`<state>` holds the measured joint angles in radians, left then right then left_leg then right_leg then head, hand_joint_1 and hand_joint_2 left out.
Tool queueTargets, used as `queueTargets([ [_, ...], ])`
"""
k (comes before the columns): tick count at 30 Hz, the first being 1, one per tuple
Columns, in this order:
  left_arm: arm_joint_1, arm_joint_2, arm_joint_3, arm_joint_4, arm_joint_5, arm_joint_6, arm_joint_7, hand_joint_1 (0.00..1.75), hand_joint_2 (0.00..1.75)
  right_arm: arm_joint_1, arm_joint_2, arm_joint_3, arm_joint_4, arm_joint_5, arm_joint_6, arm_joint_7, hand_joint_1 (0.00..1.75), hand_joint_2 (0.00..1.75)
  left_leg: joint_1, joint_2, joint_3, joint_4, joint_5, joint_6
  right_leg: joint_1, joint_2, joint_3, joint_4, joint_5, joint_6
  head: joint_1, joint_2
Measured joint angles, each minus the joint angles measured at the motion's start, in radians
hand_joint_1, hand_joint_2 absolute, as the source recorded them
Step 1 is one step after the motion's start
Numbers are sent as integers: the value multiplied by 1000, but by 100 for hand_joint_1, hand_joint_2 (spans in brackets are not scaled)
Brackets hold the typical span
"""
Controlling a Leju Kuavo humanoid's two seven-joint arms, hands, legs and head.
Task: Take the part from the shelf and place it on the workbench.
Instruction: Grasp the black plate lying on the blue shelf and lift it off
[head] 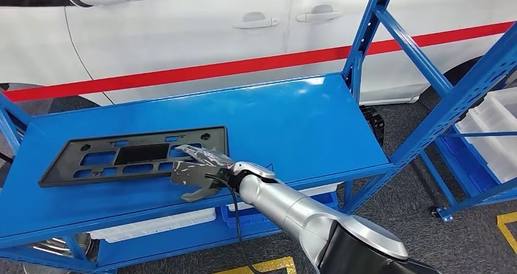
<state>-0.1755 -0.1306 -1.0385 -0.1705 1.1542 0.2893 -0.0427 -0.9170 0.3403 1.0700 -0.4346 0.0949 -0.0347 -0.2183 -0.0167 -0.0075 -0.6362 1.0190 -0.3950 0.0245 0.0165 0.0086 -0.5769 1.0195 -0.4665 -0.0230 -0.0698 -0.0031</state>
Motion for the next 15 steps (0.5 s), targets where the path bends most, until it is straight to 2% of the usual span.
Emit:
queueTargets([
  [10,0,0,-18,0,-3,-13,5,0,0,18,-23,-4,1,16,-38,-15,0,175,0,0,2,0,0,0,0,0,1,0,-1,0,0,0],
  [15,-1,-2,-19,0,0,-40,-13,0,0,34,-33,-3,-2,122,-163,-27,0,175,0,0,3,0,0,0,0,0,2,0,0,0,0,0],
])
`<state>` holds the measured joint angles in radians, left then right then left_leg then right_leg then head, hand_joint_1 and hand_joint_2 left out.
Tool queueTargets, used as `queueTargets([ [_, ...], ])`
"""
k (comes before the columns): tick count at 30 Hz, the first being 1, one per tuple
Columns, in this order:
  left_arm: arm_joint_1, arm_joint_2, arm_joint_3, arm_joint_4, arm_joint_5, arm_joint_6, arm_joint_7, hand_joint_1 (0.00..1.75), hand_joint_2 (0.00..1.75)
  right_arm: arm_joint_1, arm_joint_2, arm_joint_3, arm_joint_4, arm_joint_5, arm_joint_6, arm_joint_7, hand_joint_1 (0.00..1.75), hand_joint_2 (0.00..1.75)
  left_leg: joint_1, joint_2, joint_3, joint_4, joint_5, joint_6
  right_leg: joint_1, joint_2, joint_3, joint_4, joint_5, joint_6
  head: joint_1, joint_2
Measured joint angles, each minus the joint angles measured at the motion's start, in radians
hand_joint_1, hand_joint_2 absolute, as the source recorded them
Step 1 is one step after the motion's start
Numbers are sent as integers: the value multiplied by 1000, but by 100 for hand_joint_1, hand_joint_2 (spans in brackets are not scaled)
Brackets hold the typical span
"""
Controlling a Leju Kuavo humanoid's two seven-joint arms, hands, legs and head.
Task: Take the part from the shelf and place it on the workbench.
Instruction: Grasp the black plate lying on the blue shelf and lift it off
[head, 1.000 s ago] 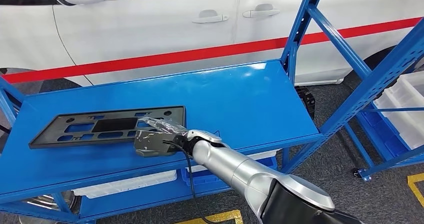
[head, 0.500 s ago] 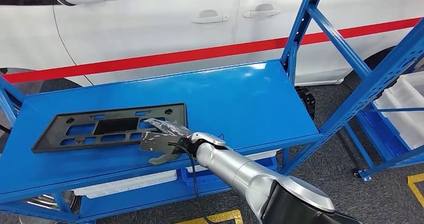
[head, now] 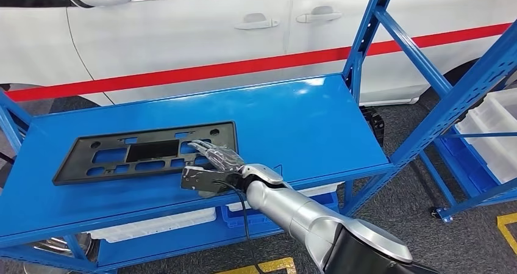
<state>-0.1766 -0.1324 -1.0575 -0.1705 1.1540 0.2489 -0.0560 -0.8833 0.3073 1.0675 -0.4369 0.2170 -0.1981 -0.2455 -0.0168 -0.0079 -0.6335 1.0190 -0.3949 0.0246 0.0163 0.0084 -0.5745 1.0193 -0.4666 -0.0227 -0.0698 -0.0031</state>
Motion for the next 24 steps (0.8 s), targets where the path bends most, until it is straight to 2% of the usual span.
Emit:
queueTargets([
  [3,0,-2,0,0,0,-7,-7,0,0,5,-6,21,0,185,-163,56,0,175,0,0,0,0,0,0,0,0,0,0,1,0,0,0],
  [5,-1,-3,-1,0,-1,-9,-8,0,0,4,-10,52,-7,438,-328,154,0,175,0,0,0,0,0,0,0,0,0,0,1,0,0,0],
  [7,-2,-5,-2,0,-3,-7,-7,0,0,4,-19,83,-32,737,-445,282,0,175,0,1,0,0,0,0,0,1,0,0,1,0,0,0],
  [10,-4,-6,-3,0,-4,-5,-6,0,0,9,-43,96,-89,1116,-495,410,0,175,0,0,0,0,0,0,0,1,0,0,0,0,0,0],
  [12,-4,-6,-3,0,-4,-1,-5,0,0,16,-65,86,-130,1269,-496,437,0,175,0,0,-1,0,0,0,0,0,0,0,0,1,0,0],
  [15,-3,-6,-3,0,-2,7,-4,0,0,20,-92,62,-169,1324,-497,423,0,175,0,0,-1,0,0,0,0,0,-1,0,0,1,0,0],
  [20,1,-4,-3,0,2,9,-10,0,0,29,-112,-3,-192,1286,-497,343,0,175,0,0,-1,0,0,0,0,0,0,0,0,1,0,0],
  [24,3,-3,-3,0,3,9,-10,0,0,44,-114,-51,-200,1270,-497,311,0,175,0,0,-1,0,0,0,0,0,0,0,0,1,0,0],
])
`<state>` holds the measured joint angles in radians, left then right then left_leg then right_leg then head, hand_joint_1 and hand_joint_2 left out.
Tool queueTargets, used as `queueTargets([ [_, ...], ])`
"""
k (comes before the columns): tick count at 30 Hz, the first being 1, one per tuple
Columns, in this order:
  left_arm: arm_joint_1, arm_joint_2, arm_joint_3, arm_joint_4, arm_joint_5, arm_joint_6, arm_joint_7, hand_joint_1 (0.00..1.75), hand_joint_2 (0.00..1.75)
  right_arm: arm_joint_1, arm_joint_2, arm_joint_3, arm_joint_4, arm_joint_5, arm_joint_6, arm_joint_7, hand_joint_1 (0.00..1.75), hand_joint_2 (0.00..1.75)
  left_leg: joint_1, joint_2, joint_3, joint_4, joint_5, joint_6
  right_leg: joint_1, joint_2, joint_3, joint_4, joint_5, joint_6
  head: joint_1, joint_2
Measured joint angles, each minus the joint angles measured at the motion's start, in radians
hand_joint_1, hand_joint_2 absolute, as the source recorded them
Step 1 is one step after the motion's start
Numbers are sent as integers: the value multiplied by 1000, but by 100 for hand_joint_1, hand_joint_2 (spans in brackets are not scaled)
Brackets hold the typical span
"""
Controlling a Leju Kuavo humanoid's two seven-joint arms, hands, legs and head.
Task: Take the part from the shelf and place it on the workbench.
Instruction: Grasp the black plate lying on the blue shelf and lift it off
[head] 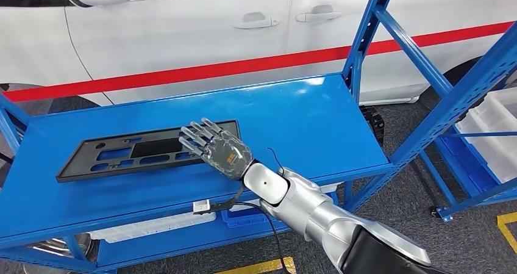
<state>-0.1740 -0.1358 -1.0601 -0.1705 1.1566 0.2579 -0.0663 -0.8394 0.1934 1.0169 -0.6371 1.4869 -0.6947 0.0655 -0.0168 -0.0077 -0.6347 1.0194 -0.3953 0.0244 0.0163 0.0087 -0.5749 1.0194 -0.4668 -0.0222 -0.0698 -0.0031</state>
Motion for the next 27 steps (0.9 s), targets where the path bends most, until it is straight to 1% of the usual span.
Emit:
queueTargets([
  [8,0,0,0,0,-1,0,-3,0,0,19,0,-57,1,-40,0,-42,0,175,0,0,0,0,0,0,0,0,0,0,0,0,0,0],
  [14,0,0,0,0,-2,0,-4,0,0,25,0,-74,2,-46,0,-48,0,175,0,0,0,0,0,0,0,0,0,0,0,0,0,0],
  [17,-1,0,0,0,-3,0,-3,0,0,26,3,-85,12,-76,13,-75,0,175,0,0,0,0,0,0,0,0,0,0,0,0,0,0],
  [19,-1,0,0,0,-3,0,-2,0,0,26,10,-98,28,-123,59,-113,0,175,0,0,0,0,0,0,0,0,0,0,0,0,0,0],
  [25,-2,1,-1,0,-4,-2,4,0,0,22,37,-137,86,-287,282,-261,0,175,0,0,0,0,0,0,0,0,0,0,0,0,0,0],
  [27,-2,1,-1,0,-3,-3,4,0,0,14,45,-142,101,-318,327,-291,0,175,0,0,0,0,0,0,0,0,0,0,0,0,0,0],
])
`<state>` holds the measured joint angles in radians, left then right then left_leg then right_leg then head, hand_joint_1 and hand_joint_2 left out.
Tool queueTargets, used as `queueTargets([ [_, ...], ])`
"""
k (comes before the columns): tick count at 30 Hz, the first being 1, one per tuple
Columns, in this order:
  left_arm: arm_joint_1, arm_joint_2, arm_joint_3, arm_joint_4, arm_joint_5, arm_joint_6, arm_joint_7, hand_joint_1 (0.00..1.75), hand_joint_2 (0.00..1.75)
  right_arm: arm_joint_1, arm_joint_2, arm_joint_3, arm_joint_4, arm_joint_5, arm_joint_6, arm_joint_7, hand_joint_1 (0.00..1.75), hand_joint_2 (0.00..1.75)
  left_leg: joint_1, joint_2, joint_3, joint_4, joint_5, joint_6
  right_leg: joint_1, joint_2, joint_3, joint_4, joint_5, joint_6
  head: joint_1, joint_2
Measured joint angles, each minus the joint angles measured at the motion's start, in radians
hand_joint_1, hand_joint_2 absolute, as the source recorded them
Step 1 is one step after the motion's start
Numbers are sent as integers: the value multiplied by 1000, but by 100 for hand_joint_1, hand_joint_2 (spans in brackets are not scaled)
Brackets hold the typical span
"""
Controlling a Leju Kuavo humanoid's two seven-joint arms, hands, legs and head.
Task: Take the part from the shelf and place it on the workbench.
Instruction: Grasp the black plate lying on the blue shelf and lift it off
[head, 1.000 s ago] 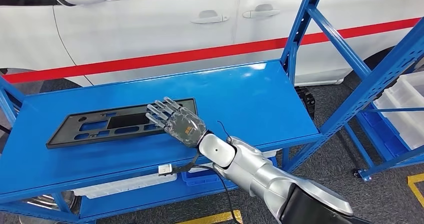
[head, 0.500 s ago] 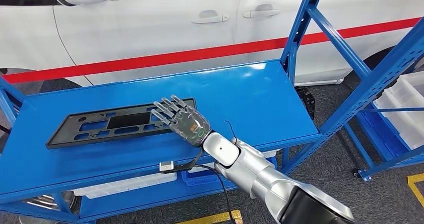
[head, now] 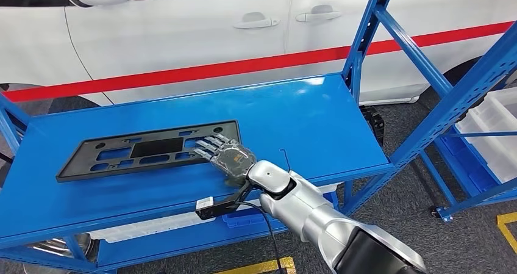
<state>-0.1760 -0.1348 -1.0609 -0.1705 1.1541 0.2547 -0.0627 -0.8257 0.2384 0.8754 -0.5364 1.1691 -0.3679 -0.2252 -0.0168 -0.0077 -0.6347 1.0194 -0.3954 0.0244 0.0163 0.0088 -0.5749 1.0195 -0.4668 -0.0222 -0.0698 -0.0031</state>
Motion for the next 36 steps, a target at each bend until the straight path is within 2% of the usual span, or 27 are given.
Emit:
queueTargets([
  [4,1,1,0,0,5,1,0,0,0,-14,20,1,23,2,-7,13,0,175,0,0,0,0,0,0,0,0,0,0,0,0,0,0],
  [12,1,1,0,0,3,-2,-1,0,0,-56,68,15,62,28,-21,107,0,175,0,0,0,0,0,0,0,0,0,0,0,0,0,0],
  [17,2,1,0,0,9,-5,-2,0,0,-74,94,15,78,27,-22,119,0,175,0,0,0,0,0,0,0,0,0,0,0,0,0,0],
  [30,14,0,0,0,15,1,-3,0,0,-71,106,16,105,43,-37,135,0,175,0,0,0,0,0,0,0,0,0,0,0,0,0,0],
  [36,7,0,0,0,6,-11,-3,0,0,-73,110,23,110,52,-5,162,0,175,0,0,0,0,0,0,0,0,0,0,0,0,0,0],
])
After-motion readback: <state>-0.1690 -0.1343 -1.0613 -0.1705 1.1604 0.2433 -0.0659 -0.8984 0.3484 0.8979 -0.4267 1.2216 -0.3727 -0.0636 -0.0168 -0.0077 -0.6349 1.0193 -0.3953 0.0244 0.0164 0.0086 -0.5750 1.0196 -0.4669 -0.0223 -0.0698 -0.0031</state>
